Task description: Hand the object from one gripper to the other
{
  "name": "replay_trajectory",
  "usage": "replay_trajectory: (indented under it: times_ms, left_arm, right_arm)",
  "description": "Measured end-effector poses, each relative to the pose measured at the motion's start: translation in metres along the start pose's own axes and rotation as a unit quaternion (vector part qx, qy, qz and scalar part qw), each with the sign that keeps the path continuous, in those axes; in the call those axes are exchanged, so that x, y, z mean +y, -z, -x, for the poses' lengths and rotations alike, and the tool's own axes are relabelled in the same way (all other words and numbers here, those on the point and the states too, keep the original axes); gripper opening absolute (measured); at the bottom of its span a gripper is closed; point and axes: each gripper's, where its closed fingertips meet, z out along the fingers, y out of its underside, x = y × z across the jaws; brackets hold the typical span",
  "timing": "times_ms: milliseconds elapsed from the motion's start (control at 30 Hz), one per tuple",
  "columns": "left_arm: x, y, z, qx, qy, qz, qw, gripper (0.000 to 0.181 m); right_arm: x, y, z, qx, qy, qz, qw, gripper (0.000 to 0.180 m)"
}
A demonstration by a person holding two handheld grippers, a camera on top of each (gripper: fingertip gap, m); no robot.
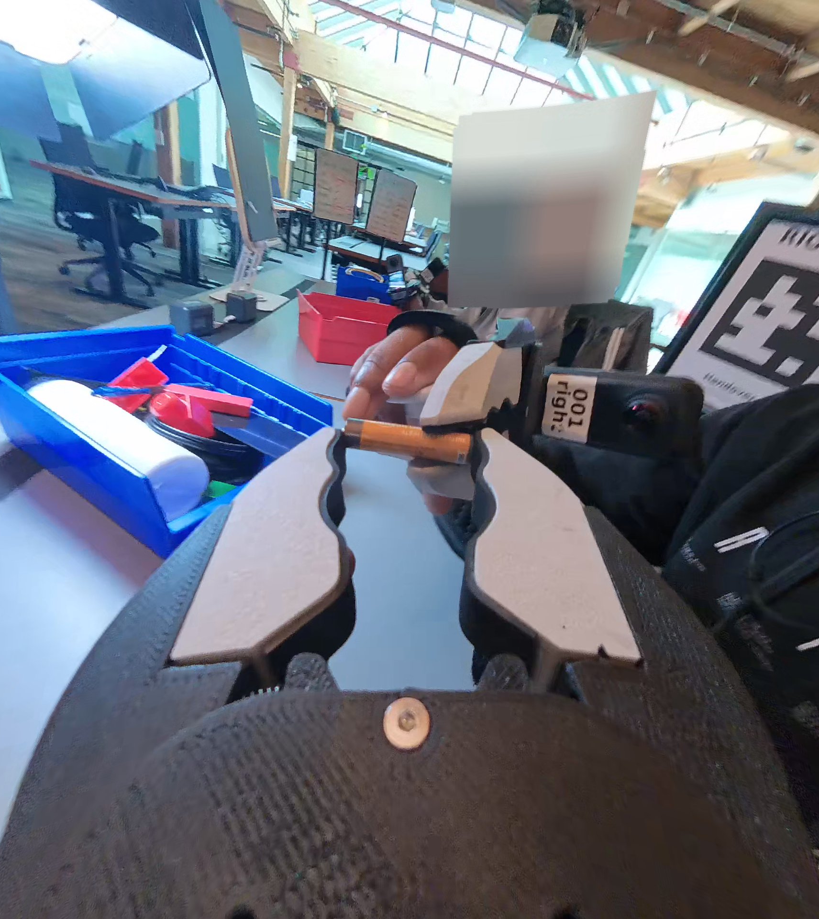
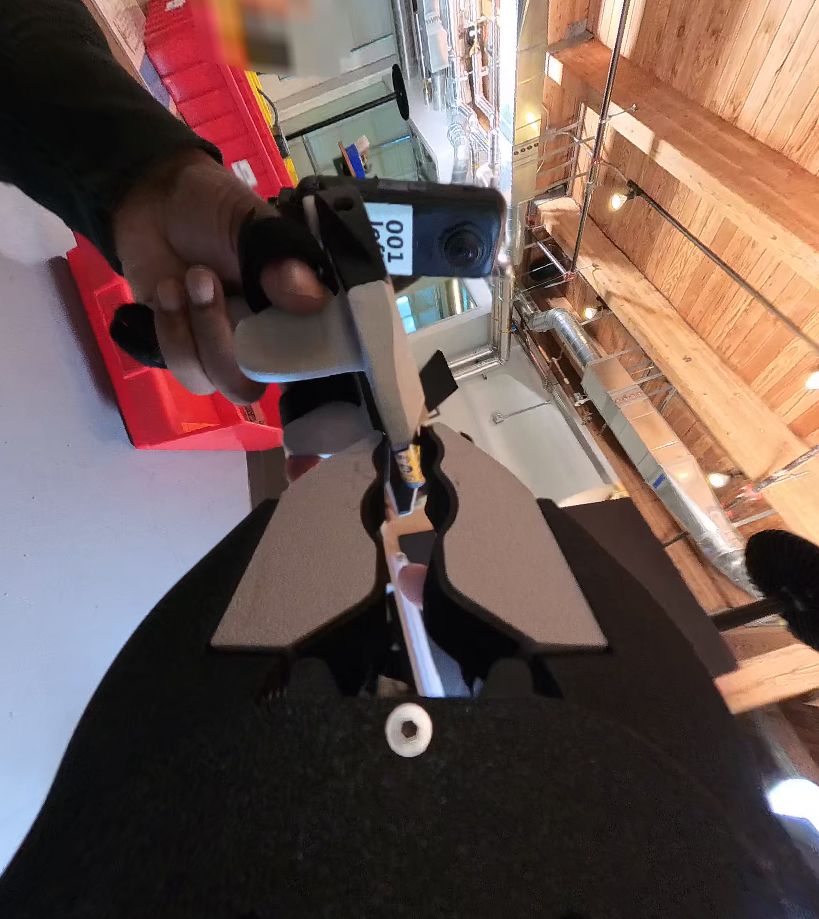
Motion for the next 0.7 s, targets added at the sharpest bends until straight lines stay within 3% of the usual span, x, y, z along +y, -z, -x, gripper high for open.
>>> replay_trajectory:
  times_ms: [33,100,167,267,367,467,533,600,700]
  left_arm:
    - [-0.002,0.001,-0.001,-0.01,-0.031,0.001,0.999,0.049]
    - [-0.01,0.006,0.001,-0.054,-0.122,-0.003,0.991,0.049]
    - [-0.022,0.016,0.003,-0.12,-0.248,-0.012,0.961,0.049]
    - [-0.036,0.028,0.004,-0.215,-0.419,-0.006,0.882,0.049]
    - [-0.04,0.03,0.006,-0.287,-0.554,0.012,0.782,0.049]
    - [-0.03,0.022,0.008,-0.314,-0.642,0.046,0.698,0.049]
    - [-0.021,0.014,0.007,-0.311,-0.669,0.059,0.673,0.049]
    - [-0.013,0.009,0.008,-0.302,-0.667,0.067,0.677,0.049]
    - [-0.01,0.006,0.01,-0.282,-0.618,0.058,0.731,0.049]
  right_arm:
    - [0.0,0.001,-0.001,-0.007,-0.032,-0.005,0.999,0.012]
    - [0.003,0.003,-0.005,-0.051,-0.16,-0.011,0.986,0.028]
    - [0.004,0.008,-0.006,-0.134,-0.35,-0.032,0.927,0.039]
    - [0.004,0.012,-0.019,-0.191,-0.559,-0.072,0.803,0.042]
    - [0.001,0.009,-0.018,-0.222,-0.641,-0.083,0.73,0.044]
    - [-0.009,0.004,-0.008,-0.24,-0.653,-0.076,0.714,0.043]
    - [-0.011,0.0,-0.001,-0.239,-0.642,-0.064,0.726,0.035]
    - [-0.006,-0.003,0.007,-0.233,-0.628,-0.033,0.742,0.015]
    - [-0.001,-0.002,0.007,-0.227,-0.603,-0.029,0.764,0.011]
